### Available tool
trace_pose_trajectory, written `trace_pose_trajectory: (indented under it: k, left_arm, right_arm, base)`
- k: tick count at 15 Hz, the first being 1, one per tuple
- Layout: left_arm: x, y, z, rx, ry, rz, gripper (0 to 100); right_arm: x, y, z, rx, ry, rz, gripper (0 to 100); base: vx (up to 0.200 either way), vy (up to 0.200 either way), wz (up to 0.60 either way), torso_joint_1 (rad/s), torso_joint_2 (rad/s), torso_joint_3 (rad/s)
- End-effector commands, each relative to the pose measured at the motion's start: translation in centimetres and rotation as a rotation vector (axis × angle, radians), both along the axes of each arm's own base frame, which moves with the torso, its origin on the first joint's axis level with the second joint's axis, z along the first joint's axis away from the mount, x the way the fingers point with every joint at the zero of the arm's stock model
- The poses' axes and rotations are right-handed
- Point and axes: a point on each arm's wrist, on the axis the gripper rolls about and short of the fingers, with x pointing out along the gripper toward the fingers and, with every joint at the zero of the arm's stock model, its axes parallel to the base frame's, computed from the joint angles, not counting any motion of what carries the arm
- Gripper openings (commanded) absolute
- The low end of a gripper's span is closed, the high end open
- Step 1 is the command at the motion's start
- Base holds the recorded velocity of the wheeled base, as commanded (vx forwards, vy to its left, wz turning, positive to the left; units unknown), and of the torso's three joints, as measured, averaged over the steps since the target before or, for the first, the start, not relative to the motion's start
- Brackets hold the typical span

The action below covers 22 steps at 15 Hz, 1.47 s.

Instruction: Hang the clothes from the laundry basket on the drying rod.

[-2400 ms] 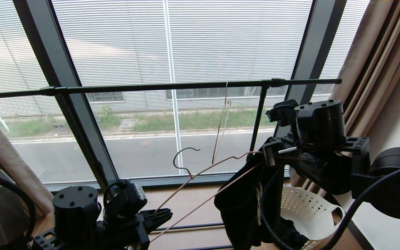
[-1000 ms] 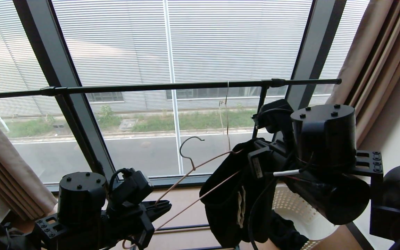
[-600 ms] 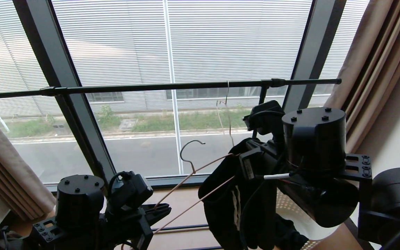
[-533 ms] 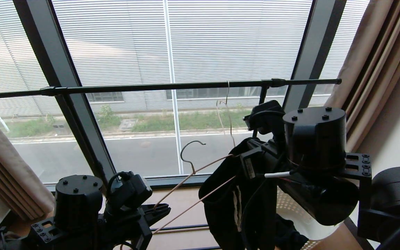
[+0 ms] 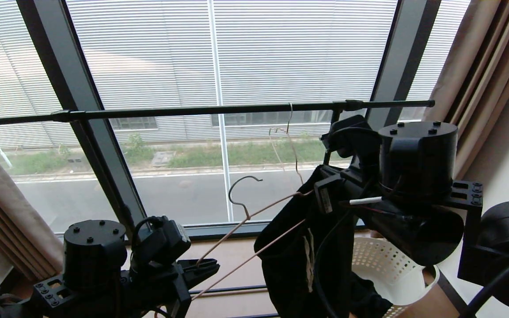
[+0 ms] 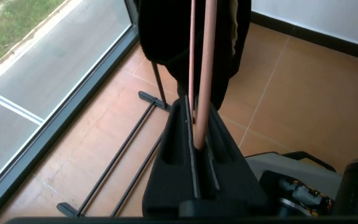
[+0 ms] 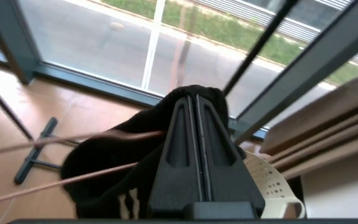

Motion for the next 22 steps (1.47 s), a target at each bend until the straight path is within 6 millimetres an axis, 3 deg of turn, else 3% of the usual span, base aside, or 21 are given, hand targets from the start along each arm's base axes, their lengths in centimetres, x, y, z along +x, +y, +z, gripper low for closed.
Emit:
trace_pose_trajectory:
  k: [1, 7, 16, 22]
  left_arm:
    - [0.3, -0.1, -0.3, 0.008, 0.008, -0.001, 0]
    - [0.2, -0.2, -0.4, 0.009, 0.011, -0.013, 0]
    - [0.2, -0.3, -0.9, 0.020, 0.029, -0.016, 0]
    - [0.2, -0.3, -0.9, 0.021, 0.030, -0.014, 0]
  right_arm:
    - [-0.9, 0.7, 0.1, 0.004, -0.003, 0.035, 0]
    - [-2.1, 2.2, -1.1, 0.009, -0.004, 0.104, 0]
    - [-6.7, 4.2, -1.2, 0.013, 0.001, 0.262, 0]
    - [-8.5, 5.5, -1.7, 0.021, 0.010, 0.333, 0]
  base:
    - [0.000, 0.000, 0.00, 0.000, 0.00, 0.000]
    - [0.000, 0.000, 0.00, 0.000, 0.00, 0.000]
    - [0.000, 0.000, 0.00, 0.000, 0.00, 0.000]
    - [0.000, 0.000, 0.00, 0.000, 0.00, 0.000]
